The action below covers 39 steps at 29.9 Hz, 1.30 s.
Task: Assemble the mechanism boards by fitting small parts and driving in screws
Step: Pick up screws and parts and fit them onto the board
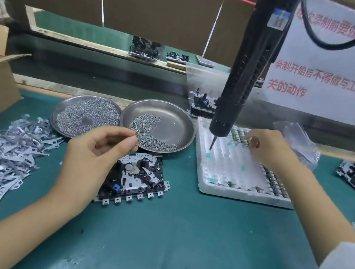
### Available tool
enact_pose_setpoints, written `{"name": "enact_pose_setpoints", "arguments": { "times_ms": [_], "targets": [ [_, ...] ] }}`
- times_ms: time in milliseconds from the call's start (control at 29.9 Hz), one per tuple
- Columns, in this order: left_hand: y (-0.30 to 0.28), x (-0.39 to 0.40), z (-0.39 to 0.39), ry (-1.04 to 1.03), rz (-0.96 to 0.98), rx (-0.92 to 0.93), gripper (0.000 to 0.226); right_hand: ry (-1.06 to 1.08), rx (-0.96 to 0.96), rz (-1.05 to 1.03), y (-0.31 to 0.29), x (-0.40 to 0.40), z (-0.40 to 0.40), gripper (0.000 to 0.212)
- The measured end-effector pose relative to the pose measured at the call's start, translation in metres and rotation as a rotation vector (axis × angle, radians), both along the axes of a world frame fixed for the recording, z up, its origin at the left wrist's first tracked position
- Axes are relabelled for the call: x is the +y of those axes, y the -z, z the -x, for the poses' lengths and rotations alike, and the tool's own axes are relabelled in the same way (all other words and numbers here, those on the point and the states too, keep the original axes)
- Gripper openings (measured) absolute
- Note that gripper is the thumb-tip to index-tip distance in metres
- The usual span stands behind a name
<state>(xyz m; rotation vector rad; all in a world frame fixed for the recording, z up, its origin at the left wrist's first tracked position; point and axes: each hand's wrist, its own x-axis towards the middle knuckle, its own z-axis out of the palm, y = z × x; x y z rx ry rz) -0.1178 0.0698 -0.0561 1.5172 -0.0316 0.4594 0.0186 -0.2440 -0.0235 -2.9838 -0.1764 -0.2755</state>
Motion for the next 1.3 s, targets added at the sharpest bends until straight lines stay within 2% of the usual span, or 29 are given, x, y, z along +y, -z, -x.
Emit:
{"name": "enact_pose_setpoints", "arguments": {
  "times_ms": [234,334,434,534,634,701,768,835,935,1069,1302],
  "targets": [
    [0.000,-0.004,0.003,0.006,-0.003,0.022,0.015,-0.017,-0.011,0.242,0.000,0.004,-0.009,0.047],
    [0.000,-0.006,0.004,0.016,0.008,0.024,0.017,-0.050,-0.060,0.390,0.003,0.003,-0.008,0.040],
    [0.000,-0.006,0.006,0.031,-0.003,0.018,0.018,-0.099,-0.073,0.375,0.007,0.001,-0.007,0.036],
    [0.000,-0.007,0.007,0.041,-0.010,0.011,0.018,-0.092,-0.096,0.244,0.004,0.001,0.001,0.035],
    [-0.001,-0.008,0.008,0.050,-0.012,0.002,0.017,-0.056,-0.124,-0.058,-0.008,0.005,0.020,0.019],
    [-0.001,-0.009,0.010,0.055,-0.032,-0.012,0.017,-0.062,0.057,-0.388,-0.019,0.018,0.045,0.016],
    [-0.002,-0.010,0.012,0.064,-0.042,-0.030,0.018,-0.174,0.320,-0.787,-0.023,0.046,0.076,0.014],
    [-0.002,-0.013,0.012,0.088,-0.037,-0.045,0.018,-0.274,0.396,-1.038,-0.018,0.077,0.098,0.016],
    [0.000,-0.014,0.012,0.108,-0.057,-0.049,0.019,-0.336,0.425,-1.282,0.001,0.120,0.109,0.020],
    [0.002,-0.013,0.012,0.128,-0.081,-0.057,0.021,-0.347,0.381,-1.446,0.014,0.143,0.113,0.030],
    [0.007,-0.012,0.009,0.141,-0.118,-0.059,0.017,-0.331,0.398,-1.467,0.024,0.143,0.118,0.023]
  ]
}}
